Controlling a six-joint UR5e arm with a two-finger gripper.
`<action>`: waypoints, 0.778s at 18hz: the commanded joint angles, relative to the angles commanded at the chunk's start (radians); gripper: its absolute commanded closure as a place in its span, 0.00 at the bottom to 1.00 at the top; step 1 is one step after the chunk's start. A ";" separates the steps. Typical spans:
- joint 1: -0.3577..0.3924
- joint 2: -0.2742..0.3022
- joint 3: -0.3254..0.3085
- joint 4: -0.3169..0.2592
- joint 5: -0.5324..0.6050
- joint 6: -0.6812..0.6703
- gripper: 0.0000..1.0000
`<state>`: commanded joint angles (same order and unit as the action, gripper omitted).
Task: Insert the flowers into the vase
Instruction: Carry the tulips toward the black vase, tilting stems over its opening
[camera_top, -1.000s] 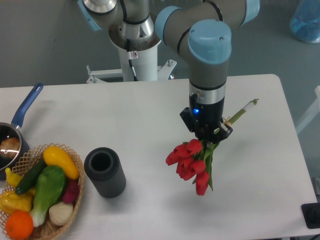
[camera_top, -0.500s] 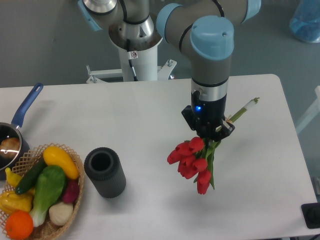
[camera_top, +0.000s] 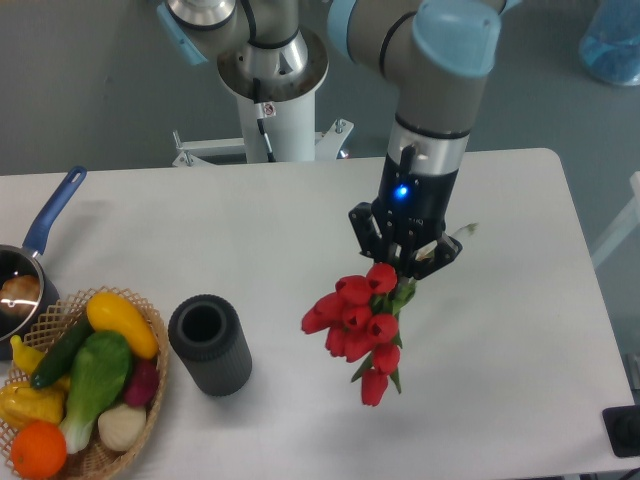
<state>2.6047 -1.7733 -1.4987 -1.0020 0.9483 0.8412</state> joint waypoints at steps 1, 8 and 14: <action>-0.006 0.002 -0.005 0.031 -0.031 -0.037 1.00; -0.035 -0.012 -0.017 0.091 -0.364 -0.157 1.00; -0.052 -0.012 -0.014 0.115 -0.388 -0.154 1.00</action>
<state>2.5527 -1.7855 -1.5125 -0.8867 0.5600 0.6872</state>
